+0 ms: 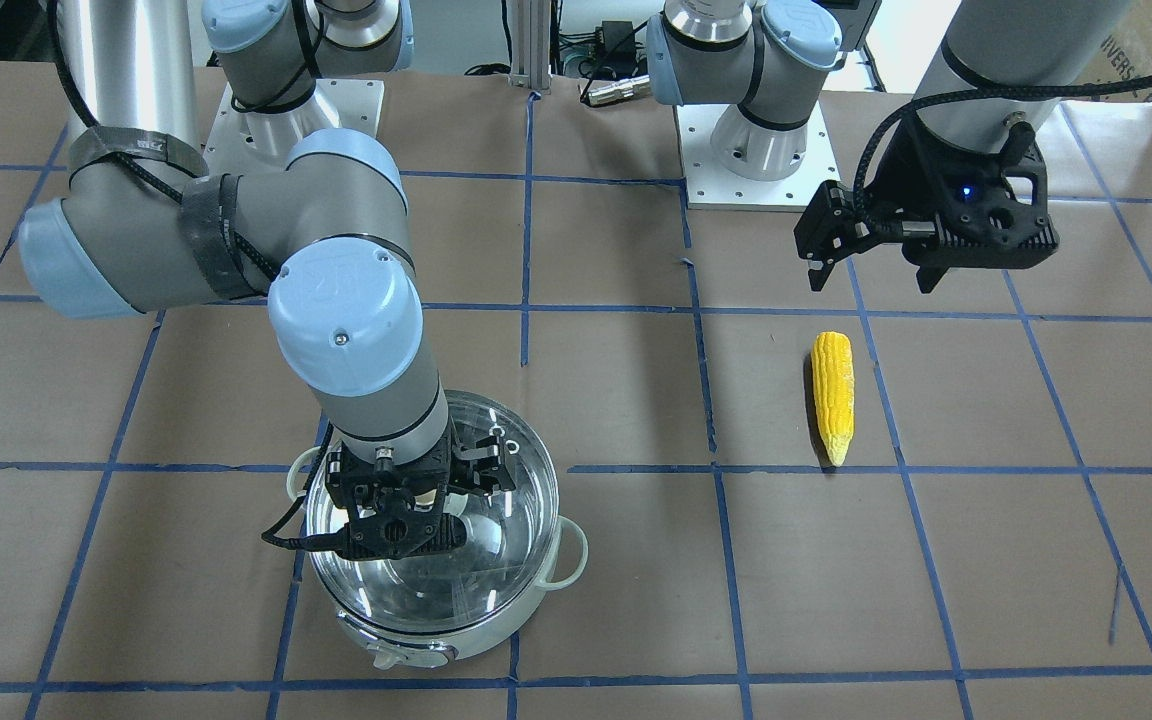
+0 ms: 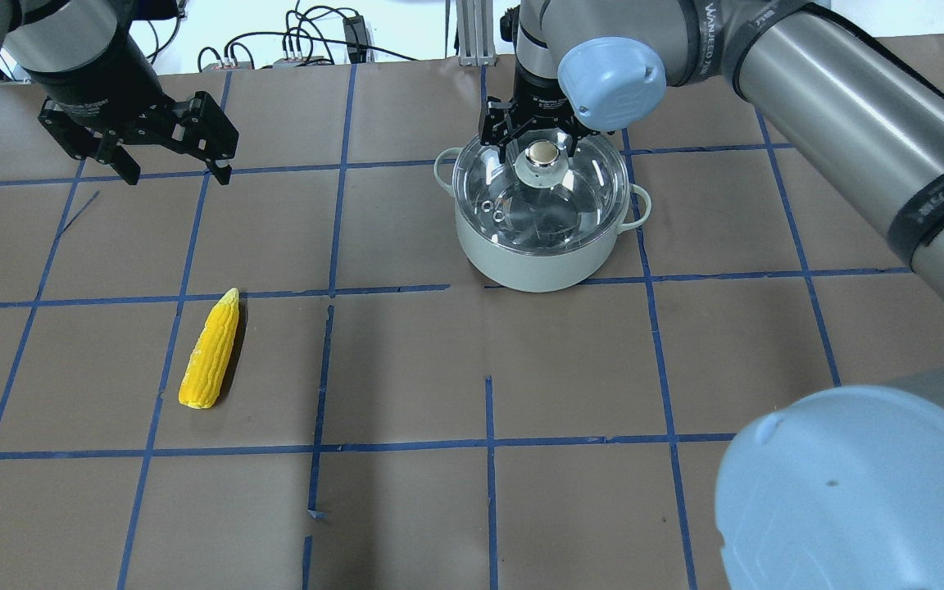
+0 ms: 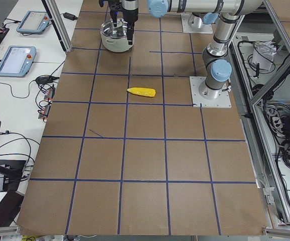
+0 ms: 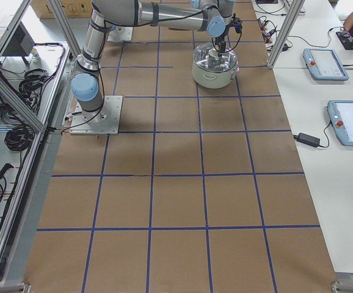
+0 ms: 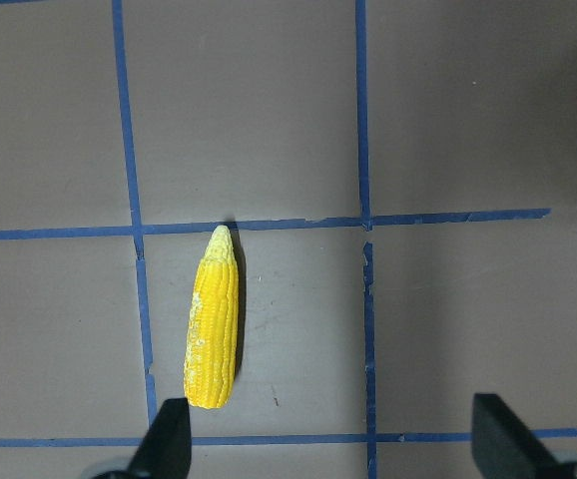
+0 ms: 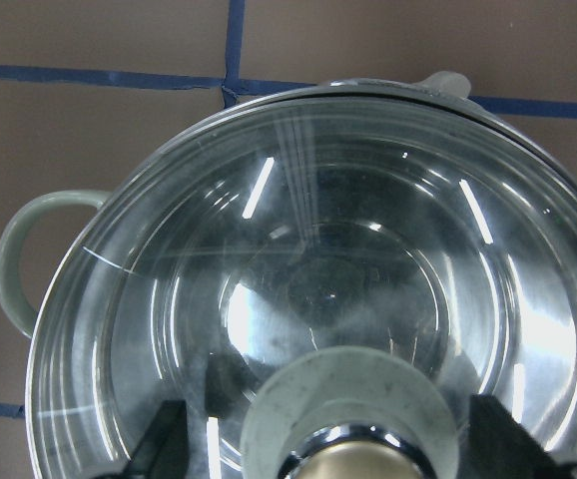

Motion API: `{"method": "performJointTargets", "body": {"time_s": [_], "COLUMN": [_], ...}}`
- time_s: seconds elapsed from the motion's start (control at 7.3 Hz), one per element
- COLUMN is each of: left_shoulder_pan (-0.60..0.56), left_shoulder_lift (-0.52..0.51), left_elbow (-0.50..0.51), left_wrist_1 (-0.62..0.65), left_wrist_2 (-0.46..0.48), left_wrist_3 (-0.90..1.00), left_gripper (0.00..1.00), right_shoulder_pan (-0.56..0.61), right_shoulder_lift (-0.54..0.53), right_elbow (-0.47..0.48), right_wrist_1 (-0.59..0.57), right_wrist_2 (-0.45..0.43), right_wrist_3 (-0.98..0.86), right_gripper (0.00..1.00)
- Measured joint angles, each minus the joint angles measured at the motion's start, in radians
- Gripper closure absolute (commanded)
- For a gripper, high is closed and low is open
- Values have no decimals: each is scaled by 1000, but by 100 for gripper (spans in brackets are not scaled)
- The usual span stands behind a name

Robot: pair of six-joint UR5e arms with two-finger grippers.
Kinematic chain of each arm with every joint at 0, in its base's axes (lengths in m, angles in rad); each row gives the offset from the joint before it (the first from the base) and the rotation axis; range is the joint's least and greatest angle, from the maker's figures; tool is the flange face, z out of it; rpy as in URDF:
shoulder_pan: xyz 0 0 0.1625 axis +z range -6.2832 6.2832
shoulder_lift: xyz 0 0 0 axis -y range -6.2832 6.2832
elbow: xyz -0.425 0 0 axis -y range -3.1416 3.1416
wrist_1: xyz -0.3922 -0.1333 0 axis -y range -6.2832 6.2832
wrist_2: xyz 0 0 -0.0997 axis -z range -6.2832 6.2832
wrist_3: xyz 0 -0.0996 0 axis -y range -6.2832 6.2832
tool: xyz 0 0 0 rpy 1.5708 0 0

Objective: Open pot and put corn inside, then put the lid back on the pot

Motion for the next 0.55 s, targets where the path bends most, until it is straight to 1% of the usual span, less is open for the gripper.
{"method": "performJointTargets", "body": {"time_s": [0.41, 0.55], "left_shoulder_pan": [0, 0], "left_shoulder_lift": [0, 0], "left_elbow": [0, 0], "left_wrist_1": [0, 0], "left_wrist_2": [0, 0], "left_wrist_3": [0, 0], "left_gripper": [0, 0], "right_shoulder_pan": [0, 0], "right_shoulder_lift": [-2, -2], "right_elbow": [1, 0], "right_wrist_1": [6, 9], "right_wrist_2": [-2, -3], "right_wrist_3": [1, 1], "right_gripper": [48, 59]}}
